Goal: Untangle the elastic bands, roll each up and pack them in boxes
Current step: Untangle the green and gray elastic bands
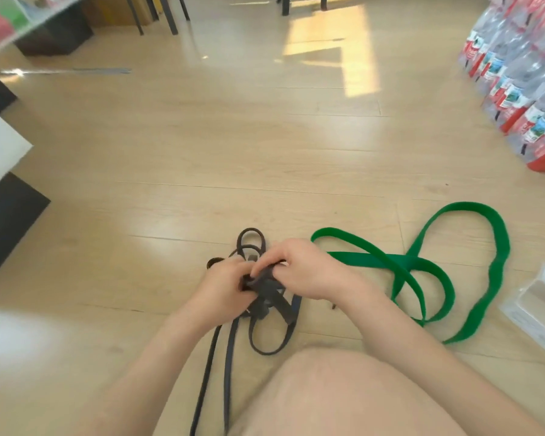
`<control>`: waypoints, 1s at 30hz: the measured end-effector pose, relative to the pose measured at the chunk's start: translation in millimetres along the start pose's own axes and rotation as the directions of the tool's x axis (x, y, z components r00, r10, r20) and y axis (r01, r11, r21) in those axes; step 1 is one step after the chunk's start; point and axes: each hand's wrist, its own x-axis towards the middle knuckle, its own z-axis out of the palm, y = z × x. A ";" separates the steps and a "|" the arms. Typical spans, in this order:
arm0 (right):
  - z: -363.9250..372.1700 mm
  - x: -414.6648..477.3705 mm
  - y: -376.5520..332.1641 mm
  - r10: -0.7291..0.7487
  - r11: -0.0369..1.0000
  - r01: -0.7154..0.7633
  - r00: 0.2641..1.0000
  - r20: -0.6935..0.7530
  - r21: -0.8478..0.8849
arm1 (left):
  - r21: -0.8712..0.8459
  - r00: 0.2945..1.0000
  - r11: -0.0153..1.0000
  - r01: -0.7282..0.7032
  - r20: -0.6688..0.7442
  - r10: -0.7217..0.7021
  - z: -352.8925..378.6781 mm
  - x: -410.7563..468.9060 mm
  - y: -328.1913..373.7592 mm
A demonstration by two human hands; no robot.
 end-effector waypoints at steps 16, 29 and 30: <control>67.6 -2.5 126.9 0.497 0.862 -0.502 0.865 0.074 0.076 | 0.535 0.969 0.845 0.015 0.199 -0.143 92.2 17.0 -29.4; -1.9 -28.1 222.4 0.731 0.552 -0.792 0.610 -0.306 -0.261 | 0.774 0.918 0.632 -0.043 0.280 -0.280 104.9 68.1 -75.0; -5.3 -28.6 234.4 0.754 0.537 -0.813 0.582 -0.303 -0.226 | 0.781 0.914 0.624 -0.041 0.282 -0.292 100.6 65.9 -78.2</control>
